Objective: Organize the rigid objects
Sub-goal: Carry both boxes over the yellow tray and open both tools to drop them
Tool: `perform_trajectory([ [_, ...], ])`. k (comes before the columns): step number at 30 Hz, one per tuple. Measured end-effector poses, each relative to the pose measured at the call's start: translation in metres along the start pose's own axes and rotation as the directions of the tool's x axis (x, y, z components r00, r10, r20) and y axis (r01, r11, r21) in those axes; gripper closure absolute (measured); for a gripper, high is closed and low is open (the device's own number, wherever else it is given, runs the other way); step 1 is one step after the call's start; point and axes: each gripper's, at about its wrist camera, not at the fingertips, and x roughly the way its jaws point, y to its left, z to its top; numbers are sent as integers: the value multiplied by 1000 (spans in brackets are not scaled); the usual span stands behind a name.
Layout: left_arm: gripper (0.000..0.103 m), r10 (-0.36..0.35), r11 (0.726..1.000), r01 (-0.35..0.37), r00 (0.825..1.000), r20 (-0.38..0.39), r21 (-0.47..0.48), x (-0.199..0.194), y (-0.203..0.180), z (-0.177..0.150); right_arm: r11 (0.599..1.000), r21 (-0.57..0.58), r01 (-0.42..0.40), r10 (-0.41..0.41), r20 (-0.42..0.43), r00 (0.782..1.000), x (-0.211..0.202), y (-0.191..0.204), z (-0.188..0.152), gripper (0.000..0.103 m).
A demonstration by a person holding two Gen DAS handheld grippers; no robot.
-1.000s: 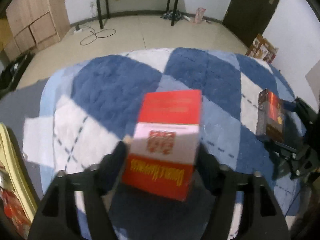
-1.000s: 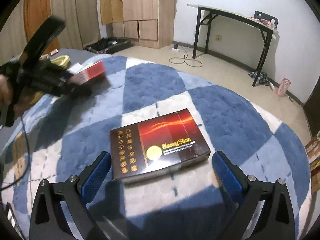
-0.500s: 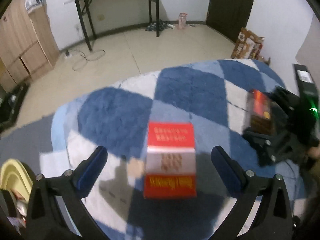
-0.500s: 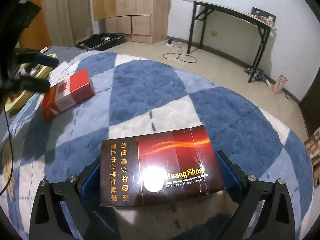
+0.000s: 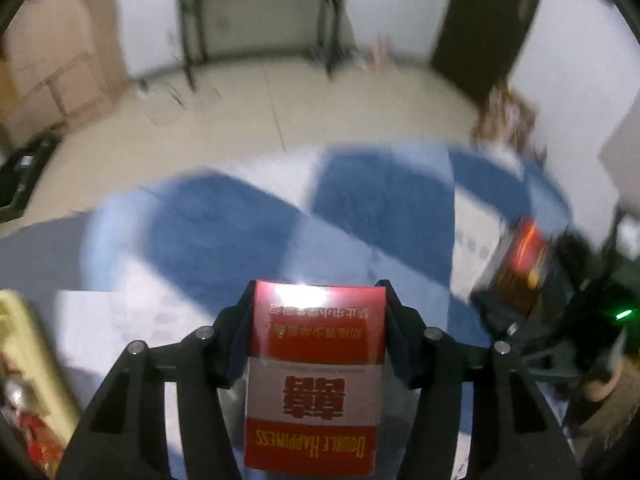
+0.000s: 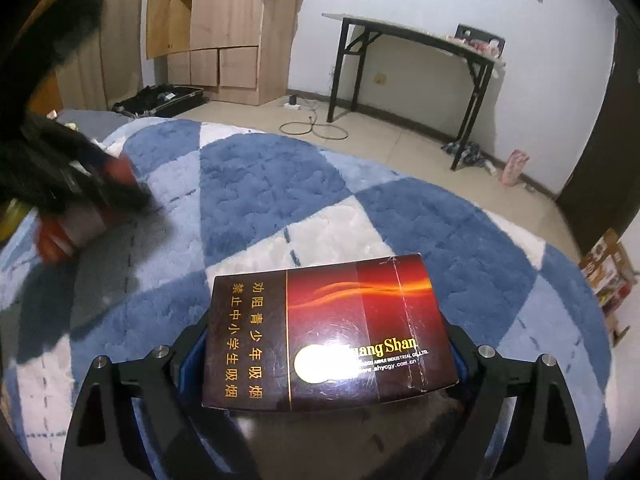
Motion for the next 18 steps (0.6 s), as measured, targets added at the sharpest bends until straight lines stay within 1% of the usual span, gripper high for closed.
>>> perform_trajectory([
  [1,45,10,1000,-9,999,34,-29,-21,14,-1,1000,-9,8,-8,5,1000,-3,5,-1,12],
  [3,45,13,997,-8,998,62,-81,-56,42,-6,1000,-15,-23,23,5,1000,-9,12,-2,13],
  [5,45,50,991,-37,994,99,-131,-99,80,-16,998,-10,-61,62,6,998,-19,24,-1,13],
  [6,45,74,987,-57,992,107,-151,-112,97,-19,995,1,-95,95,10,995,-25,31,1,13],
  [7,46,121,978,-99,986,114,-182,-135,124,-28,992,7,-124,124,18,992,-30,39,4,12],
  [9,46,203,959,-175,973,110,-221,-162,158,-39,984,-8,-178,179,42,983,-42,69,19,12],
  [10,46,251,941,-220,963,95,-259,-178,188,-49,979,-14,-202,203,46,978,-45,82,27,12],
  [11,46,283,924,-251,956,76,-289,-186,210,-56,969,-19,-246,247,47,968,-49,105,40,12],
  [12,46,325,901,-290,944,57,-323,-196,236,-64,959,-26,-282,283,43,958,-52,121,50,12],
  [13,46,348,886,-312,936,48,-343,-199,255,-69,947,-36,-321,322,31,946,-52,139,60,12],
  [14,46,366,869,-331,930,29,-368,-203,281,-76,927,-54,-371,372,13,928,-53,162,72,12],
  [15,46,373,857,-339,928,14,-388,-202,296,-80,900,-81,-428,429,-3,903,-55,189,85,12],
  [16,46,376,836,-347,926,-17,-425,-197,321,-84,880,-103,-463,464,-16,886,-56,211,93,12],
  [18,46,362,812,-350,930,-68,-467,-185,342,-88,851,-139,-507,504,-58,862,-52,262,112,12],
])
